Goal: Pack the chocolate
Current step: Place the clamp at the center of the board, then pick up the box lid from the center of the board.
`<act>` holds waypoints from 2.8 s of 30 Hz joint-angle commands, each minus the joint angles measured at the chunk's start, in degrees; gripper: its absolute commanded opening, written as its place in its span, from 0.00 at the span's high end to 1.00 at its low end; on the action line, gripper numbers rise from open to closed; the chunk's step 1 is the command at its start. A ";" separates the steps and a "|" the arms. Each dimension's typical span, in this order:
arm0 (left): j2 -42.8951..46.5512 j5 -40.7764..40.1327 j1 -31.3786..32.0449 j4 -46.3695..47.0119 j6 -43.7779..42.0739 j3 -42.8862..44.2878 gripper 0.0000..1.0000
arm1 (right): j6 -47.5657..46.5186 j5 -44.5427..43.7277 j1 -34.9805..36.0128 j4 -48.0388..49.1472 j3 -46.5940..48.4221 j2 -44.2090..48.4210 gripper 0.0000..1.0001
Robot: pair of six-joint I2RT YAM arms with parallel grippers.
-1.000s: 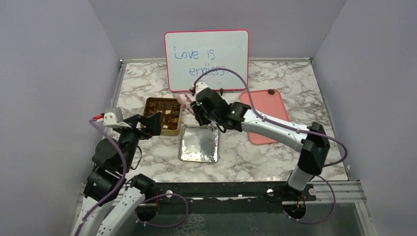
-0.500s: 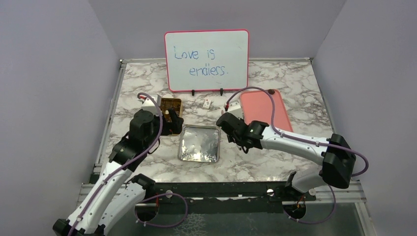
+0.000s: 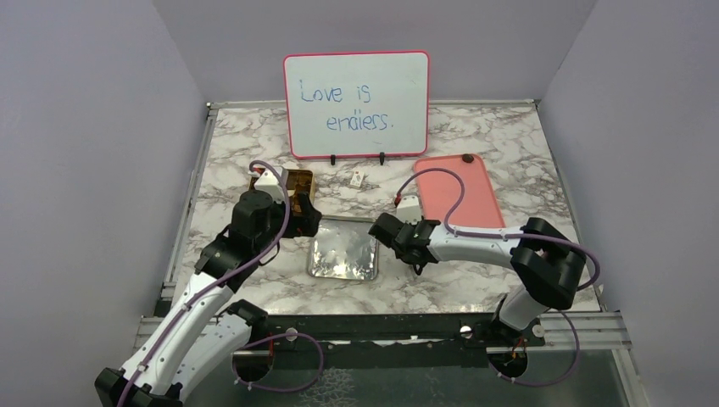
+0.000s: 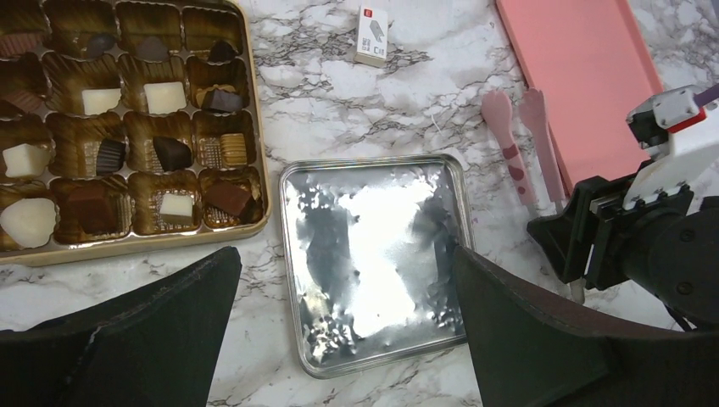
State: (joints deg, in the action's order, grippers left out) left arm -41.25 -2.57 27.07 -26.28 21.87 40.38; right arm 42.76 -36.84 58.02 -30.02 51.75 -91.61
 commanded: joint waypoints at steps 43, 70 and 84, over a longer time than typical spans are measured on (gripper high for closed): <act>10.07 -16.01 -2.81 0.80 -0.05 -2.37 0.01 | -55.17 46.90 0.52 24.84 2.36 9.40 0.00; -6.76 -33.02 -4.53 -17.98 54.44 2.59 0.36 | -71.29 59.05 1.09 25.93 -3.36 7.42 0.52; -22.91 -20.73 -21.15 -9.11 50.31 3.04 0.36 | -78.31 63.80 1.29 21.34 0.10 0.15 0.51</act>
State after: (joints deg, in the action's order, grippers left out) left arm -62.13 -26.83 9.43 -38.52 73.78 42.72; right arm -35.24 23.03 58.81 -8.23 49.56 -90.56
